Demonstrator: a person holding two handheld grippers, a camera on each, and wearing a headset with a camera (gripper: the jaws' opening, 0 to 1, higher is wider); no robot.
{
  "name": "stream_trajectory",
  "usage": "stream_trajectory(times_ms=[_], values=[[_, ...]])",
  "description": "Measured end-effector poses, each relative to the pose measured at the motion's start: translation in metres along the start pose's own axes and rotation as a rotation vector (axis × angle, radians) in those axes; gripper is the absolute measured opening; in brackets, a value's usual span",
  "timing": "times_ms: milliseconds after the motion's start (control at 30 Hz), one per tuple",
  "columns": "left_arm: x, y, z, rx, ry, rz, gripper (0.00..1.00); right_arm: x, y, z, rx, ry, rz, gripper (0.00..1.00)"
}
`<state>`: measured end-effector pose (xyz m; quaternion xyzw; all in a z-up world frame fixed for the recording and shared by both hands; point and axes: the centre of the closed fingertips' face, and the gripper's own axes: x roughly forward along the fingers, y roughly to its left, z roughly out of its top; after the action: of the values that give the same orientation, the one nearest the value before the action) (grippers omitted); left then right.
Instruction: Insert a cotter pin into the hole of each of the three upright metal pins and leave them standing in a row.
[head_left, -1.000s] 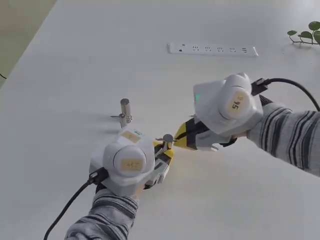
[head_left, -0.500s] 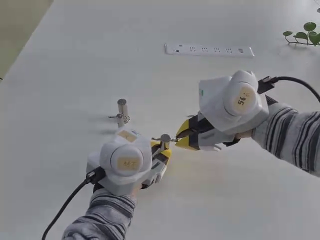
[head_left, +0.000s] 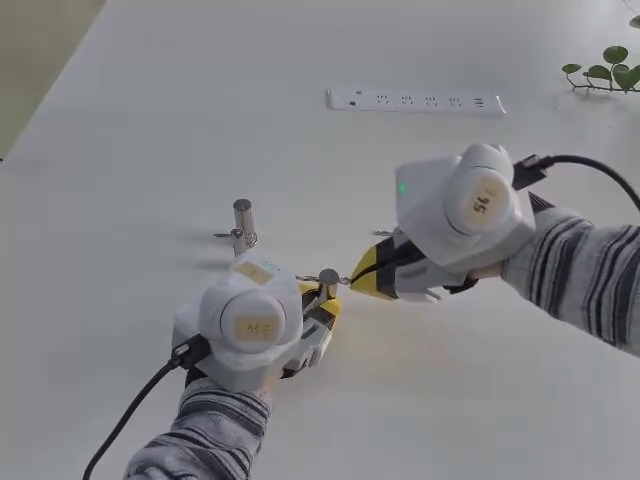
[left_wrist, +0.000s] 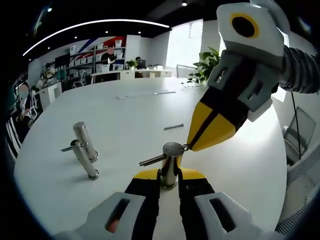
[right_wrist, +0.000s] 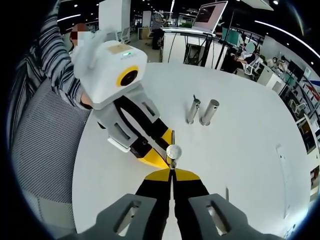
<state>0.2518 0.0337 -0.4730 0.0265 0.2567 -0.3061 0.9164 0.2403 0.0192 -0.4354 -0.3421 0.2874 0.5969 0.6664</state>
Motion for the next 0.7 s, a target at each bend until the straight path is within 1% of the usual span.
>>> stream_trajectory(times_ms=[400, 567, 700], values=[[0.0001, -0.0001, -0.0004, -0.001, 0.002, 0.0, 0.1, 0.001, 0.0003, -0.0036, 0.014, -0.001, 0.004, 0.0], [0.0008, 0.0, -0.0004, -0.007, 0.004, 0.007, 0.1, 0.0034, -0.0006, -0.0049, 0.044, -0.006, 0.001, 0.0], [0.0006, -0.0001, -0.0004, -0.001, 0.005, 0.007, 0.11, 0.0036, -0.0047, -0.0031, 0.056, -0.013, -0.02, 0.08]])
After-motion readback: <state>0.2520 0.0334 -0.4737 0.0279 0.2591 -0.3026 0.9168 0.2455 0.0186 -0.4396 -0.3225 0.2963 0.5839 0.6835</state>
